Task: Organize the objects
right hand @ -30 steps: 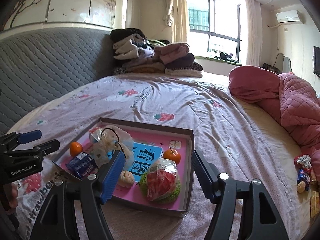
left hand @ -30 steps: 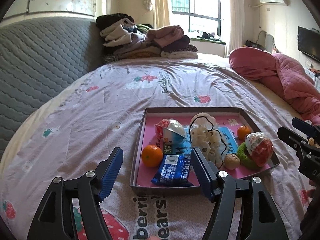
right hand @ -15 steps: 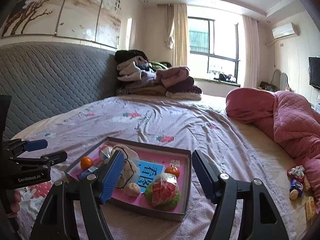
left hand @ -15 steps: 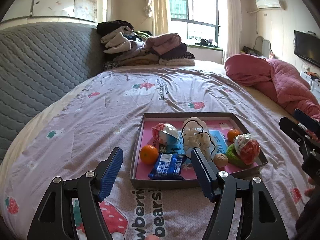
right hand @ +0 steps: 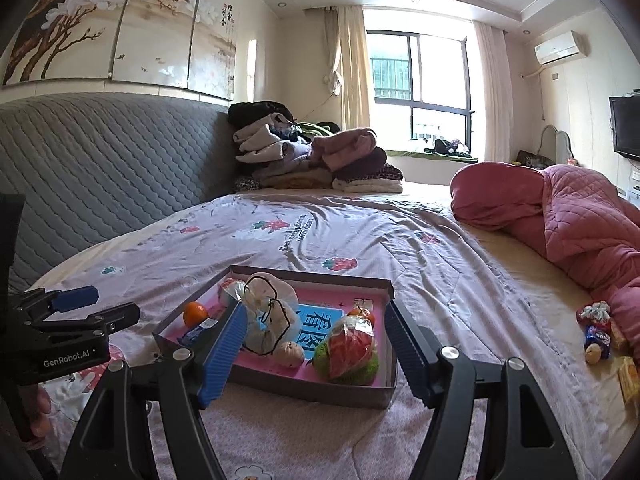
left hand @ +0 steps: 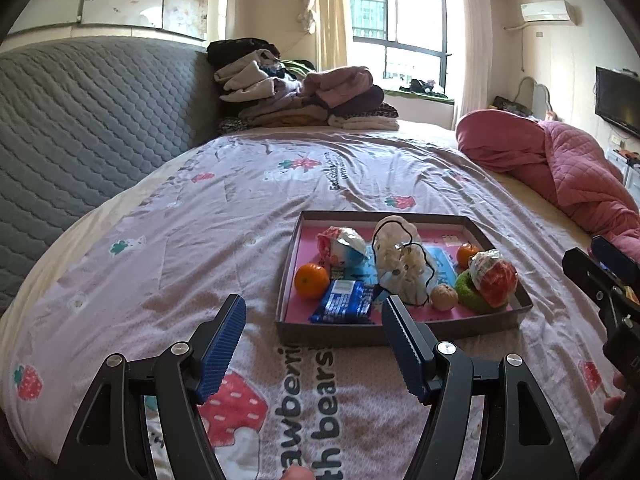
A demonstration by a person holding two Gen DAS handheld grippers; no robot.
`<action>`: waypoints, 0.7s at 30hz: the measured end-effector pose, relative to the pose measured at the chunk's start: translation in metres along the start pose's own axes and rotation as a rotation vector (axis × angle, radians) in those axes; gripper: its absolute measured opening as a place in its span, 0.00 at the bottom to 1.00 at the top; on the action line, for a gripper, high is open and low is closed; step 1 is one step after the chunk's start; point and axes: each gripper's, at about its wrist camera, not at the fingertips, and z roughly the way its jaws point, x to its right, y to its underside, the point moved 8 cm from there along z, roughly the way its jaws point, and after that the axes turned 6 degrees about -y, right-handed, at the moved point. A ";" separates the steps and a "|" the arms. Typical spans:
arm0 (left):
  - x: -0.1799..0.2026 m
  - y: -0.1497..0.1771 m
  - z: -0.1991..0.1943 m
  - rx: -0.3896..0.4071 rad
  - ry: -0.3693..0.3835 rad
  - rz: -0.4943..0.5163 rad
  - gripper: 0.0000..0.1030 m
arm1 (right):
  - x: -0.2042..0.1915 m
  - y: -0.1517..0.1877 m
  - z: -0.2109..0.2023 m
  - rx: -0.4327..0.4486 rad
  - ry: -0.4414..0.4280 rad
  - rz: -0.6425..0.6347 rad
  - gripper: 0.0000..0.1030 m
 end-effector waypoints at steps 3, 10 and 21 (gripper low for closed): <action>-0.005 0.005 -0.003 0.001 -0.006 -0.002 0.70 | -0.003 0.006 -0.004 -0.002 0.004 0.008 0.69; -0.005 0.023 -0.005 -0.028 0.006 0.009 0.70 | -0.004 0.017 -0.006 -0.019 0.007 0.032 0.69; -0.001 0.045 0.004 -0.063 0.026 0.000 0.70 | -0.001 0.042 0.004 -0.082 0.014 0.044 0.69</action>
